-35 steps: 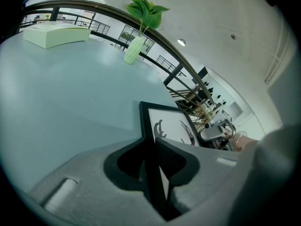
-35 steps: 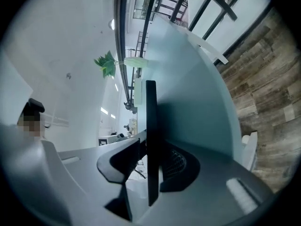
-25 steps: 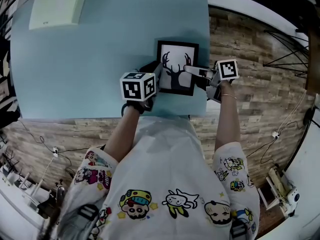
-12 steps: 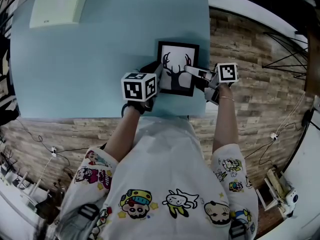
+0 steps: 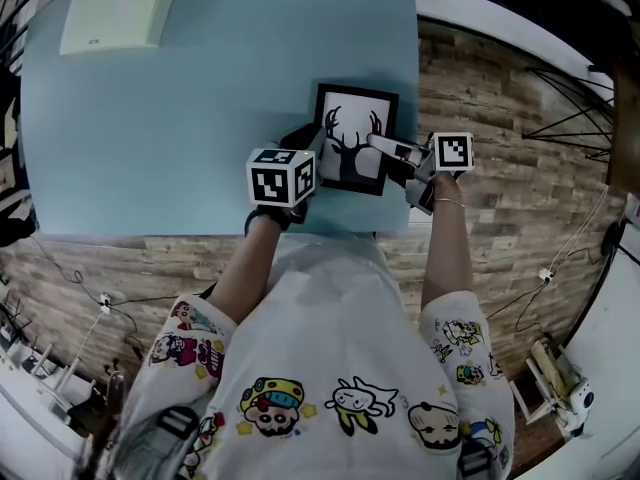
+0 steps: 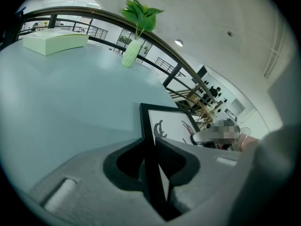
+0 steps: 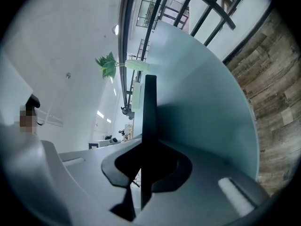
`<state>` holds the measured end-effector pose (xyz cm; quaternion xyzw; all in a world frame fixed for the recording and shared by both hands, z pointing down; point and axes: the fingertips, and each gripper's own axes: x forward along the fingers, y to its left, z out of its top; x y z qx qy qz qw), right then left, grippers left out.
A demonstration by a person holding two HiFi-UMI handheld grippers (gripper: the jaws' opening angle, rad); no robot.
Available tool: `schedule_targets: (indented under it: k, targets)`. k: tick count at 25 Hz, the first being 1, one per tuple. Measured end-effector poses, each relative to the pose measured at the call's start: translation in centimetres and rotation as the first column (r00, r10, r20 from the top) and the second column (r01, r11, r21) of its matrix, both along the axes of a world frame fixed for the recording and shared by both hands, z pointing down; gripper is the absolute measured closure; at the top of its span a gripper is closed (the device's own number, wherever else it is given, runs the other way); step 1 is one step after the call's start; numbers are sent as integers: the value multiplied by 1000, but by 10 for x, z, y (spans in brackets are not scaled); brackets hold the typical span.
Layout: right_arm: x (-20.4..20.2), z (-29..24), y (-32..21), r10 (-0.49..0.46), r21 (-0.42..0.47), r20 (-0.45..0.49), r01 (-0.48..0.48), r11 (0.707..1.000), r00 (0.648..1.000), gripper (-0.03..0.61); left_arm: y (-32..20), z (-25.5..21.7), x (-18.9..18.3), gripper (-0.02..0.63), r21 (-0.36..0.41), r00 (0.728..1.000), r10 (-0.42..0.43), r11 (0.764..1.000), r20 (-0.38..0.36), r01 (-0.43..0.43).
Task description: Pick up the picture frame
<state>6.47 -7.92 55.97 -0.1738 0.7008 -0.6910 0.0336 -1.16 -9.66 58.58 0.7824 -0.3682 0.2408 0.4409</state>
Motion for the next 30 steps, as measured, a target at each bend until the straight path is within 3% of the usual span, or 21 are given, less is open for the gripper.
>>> schedule_targets:
  k: [12, 30]
  targets:
    - [0, -18, -3, 43, 56, 3, -43, 997, 999, 537, -3, -7, 1, 541, 18, 999, -4, 1000, -41, 5]
    - [1, -63, -5, 107, 178, -53, -96, 979, 993, 538, -18, -67, -19, 541, 180, 998, -18, 983, -53, 27]
